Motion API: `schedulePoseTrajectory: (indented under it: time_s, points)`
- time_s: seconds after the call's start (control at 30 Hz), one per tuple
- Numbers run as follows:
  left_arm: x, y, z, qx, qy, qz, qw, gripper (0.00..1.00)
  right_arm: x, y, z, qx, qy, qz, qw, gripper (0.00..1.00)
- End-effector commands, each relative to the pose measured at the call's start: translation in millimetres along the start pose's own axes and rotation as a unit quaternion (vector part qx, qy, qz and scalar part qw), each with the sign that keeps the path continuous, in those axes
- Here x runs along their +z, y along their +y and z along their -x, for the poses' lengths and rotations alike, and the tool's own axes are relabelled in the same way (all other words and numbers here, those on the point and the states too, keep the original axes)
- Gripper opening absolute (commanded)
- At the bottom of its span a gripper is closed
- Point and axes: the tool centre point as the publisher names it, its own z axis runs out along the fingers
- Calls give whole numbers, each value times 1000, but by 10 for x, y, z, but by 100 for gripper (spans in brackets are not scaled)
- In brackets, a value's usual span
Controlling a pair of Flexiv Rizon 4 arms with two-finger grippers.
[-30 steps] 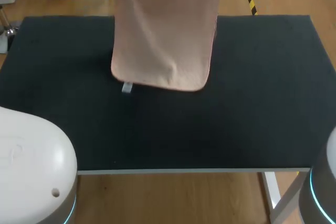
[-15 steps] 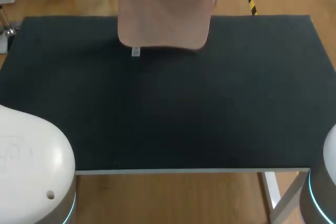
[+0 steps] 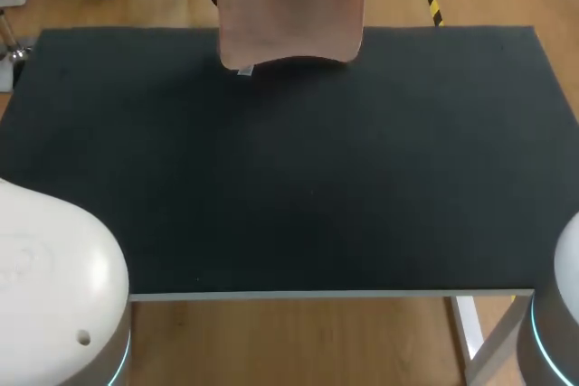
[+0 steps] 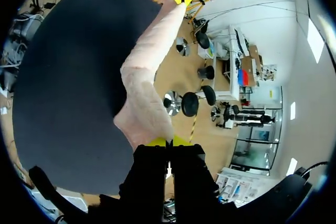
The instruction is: Fold the towel
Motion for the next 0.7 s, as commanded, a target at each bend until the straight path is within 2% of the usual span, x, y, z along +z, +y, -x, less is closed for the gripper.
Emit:
schedulePoseTrajectory:
  time_s: [0.03, 0.1, 0.23, 0.4, 0.57, 0.7]
  points:
    - [-38, 102, -370, -4, 13, -6, 1000, 0, -54, -63, -522, 11, 3, 16, 1000, 0]
    - [-98, 150, -540, -13, 25, -18, 999, 0, -55, -79, -692, 29, 16, 31, 999, 0]
    - [-235, 248, -867, -29, 39, -12, 999, 0, -63, 8, -1062, 41, 40, 50, 997, 0]
    - [-323, 304, -1214, -25, 72, -11, 997, 0, -9, 141, -1452, 54, 73, 70, 993, 0]
    - [-152, 320, -1550, -34, 128, -11, 991, 0, 190, 205, -1781, 76, 118, 81, 987, 0]
    - [72, 334, -1795, -46, 181, -7, 982, 0, 419, 221, -1997, 97, 159, 78, 979, 0]
